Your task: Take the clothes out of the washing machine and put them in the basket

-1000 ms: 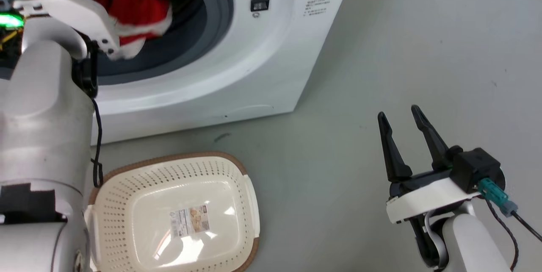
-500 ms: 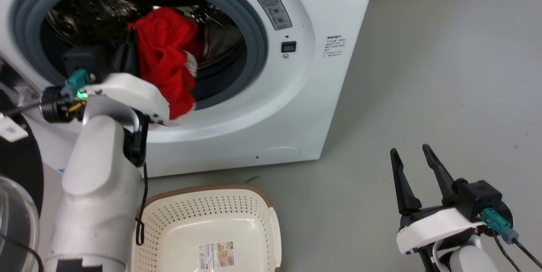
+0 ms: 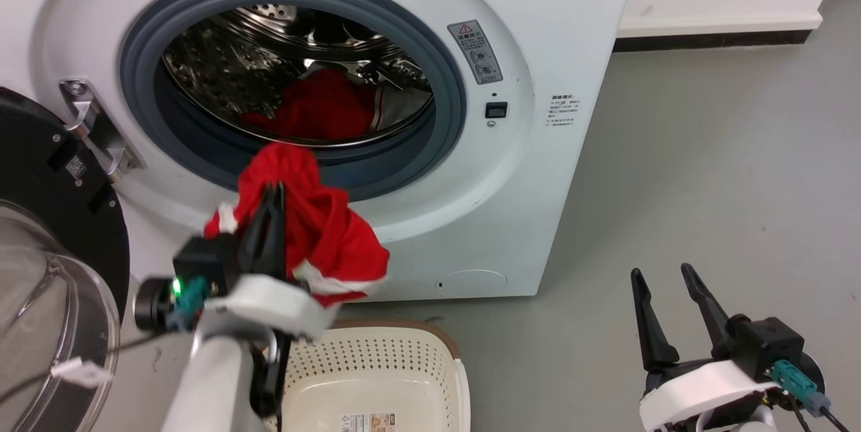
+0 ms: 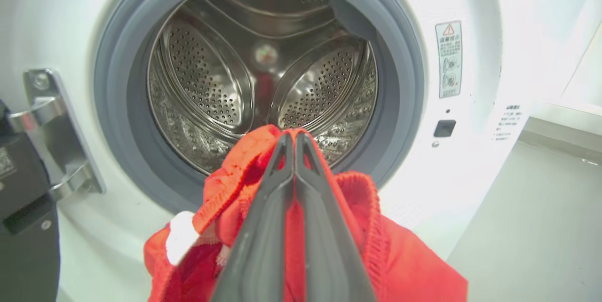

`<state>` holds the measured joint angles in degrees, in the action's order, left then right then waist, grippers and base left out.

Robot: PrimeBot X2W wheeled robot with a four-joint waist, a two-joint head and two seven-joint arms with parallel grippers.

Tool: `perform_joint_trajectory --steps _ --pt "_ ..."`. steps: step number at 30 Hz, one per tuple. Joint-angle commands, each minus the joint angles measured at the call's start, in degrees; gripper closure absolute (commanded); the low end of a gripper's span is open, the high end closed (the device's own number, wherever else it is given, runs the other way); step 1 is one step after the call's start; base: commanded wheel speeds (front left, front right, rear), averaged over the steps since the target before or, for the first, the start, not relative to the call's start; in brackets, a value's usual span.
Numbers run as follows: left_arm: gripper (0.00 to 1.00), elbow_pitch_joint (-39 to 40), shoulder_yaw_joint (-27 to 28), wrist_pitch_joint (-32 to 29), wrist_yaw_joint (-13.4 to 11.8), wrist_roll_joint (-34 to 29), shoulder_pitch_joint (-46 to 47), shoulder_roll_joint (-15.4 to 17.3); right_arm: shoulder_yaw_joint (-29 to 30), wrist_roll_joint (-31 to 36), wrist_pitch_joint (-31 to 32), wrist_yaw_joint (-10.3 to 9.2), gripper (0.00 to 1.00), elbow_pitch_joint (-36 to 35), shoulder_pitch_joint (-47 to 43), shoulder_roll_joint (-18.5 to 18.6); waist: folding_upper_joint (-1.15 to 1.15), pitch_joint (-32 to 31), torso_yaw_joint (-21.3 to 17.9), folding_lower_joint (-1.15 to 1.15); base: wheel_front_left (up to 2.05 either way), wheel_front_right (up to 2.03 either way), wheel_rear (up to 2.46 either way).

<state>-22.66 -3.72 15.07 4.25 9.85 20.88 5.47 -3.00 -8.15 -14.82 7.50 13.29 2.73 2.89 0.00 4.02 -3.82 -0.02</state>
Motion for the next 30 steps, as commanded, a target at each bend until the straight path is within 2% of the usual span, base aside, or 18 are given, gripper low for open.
perform_joint_trajectory --steps 1,8,15,22,30 --pt "1.00 2.35 -0.40 -0.23 -1.04 0.35 -4.56 -0.39 -0.10 0.06 0.13 -0.03 0.00 -0.40 -0.86 -0.03 0.00 -0.37 0.39 0.02 0.00 0.00 0.00" --pt "1.00 7.48 -1.74 -3.47 -4.32 1.49 -16.13 -1.58 -0.08 0.01 0.36 -0.02 0.00 -1.62 -0.84 -0.03 0.00 1.43 1.05 0.02 0.00 0.00 0.00" --pt "1.00 1.79 -3.47 -5.77 -5.34 3.52 -20.80 -2.02 -0.72 0.68 0.96 -0.02 0.00 -3.13 1.93 -0.03 0.00 7.56 1.70 0.02 0.00 0.00 0.00" --pt "1.00 -10.89 -3.52 -3.74 -4.28 5.62 -13.20 -2.27 -1.95 1.00 0.80 -0.03 0.00 -4.31 6.21 -0.03 0.00 17.31 0.69 0.02 0.00 0.00 0.00" --pt "1.00 -25.46 -2.88 -1.10 -3.17 6.55 2.46 -2.27 -4.05 1.36 0.33 -0.03 0.00 -5.04 12.00 -0.04 0.00 28.89 -0.66 0.02 0.00 0.00 0.00"
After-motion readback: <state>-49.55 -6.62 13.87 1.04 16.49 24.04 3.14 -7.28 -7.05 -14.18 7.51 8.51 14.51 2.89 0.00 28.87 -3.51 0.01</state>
